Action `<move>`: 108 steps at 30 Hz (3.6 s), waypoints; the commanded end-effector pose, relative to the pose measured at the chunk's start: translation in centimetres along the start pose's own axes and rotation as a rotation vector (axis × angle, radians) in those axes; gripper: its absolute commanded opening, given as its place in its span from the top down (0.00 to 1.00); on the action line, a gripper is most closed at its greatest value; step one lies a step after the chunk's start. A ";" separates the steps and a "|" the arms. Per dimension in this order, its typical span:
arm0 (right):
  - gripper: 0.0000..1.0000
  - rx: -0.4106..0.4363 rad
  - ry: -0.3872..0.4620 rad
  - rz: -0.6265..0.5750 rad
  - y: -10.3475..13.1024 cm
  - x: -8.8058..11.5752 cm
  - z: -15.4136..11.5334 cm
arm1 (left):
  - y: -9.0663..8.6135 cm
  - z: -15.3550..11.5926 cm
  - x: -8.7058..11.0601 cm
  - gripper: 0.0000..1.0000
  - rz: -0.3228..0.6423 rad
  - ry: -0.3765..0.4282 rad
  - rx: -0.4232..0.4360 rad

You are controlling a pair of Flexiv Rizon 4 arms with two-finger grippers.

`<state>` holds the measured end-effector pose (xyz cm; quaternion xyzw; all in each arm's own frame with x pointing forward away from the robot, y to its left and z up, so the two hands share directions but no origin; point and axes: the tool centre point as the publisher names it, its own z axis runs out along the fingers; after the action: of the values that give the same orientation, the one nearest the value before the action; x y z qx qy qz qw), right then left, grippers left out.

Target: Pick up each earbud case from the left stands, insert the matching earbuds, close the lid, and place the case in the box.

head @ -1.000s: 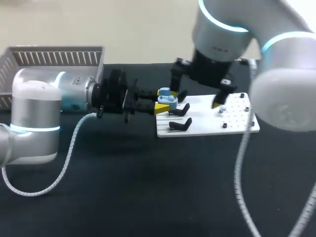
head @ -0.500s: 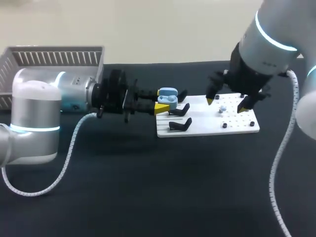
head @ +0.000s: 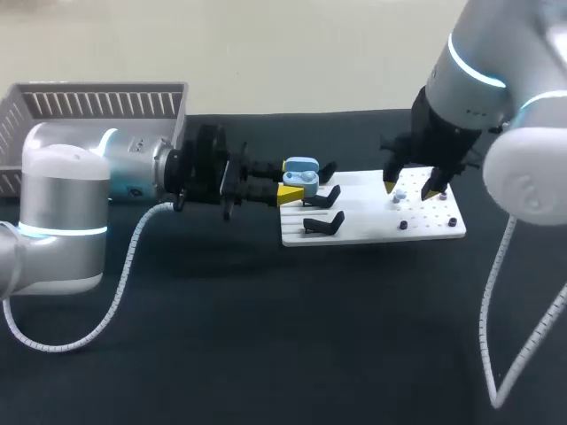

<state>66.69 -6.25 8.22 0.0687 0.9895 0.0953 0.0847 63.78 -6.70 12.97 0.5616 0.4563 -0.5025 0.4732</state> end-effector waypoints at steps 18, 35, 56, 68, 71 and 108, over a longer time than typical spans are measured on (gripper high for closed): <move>0.51 -0.019 -0.070 -0.027 -1.1 -2.1 4.2 | -0.1 0.0 0.1 1.00 0.004 -0.001 -0.006; 0.58 -0.019 -0.090 -0.006 -1.5 -3.2 5.1 | -0.1 0.0 0.1 1.00 0.004 -0.001 -0.006; 0.71 -0.026 -0.055 0.006 -1.7 -4.1 6.3 | -0.1 0.0 0.1 1.00 0.004 -0.001 -0.006; 1.00 -0.031 -0.041 0.006 -1.6 -4.0 6.3 | -0.1 0.0 0.1 1.00 0.004 -0.001 -0.006; 1.00 -0.033 -0.041 0.006 -1.6 -3.9 5.9 | -0.1 0.0 0.1 1.00 0.004 -0.001 -0.006; 1.00 0.052 0.013 -0.514 13.1 6.4 -11.6 | -0.1 0.0 0.1 1.00 0.004 -0.001 -0.006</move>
<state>59.03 3.63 21.44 -0.1783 0.9750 0.0612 0.1175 63.78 -6.70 12.97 0.5616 0.4563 -0.5025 0.4732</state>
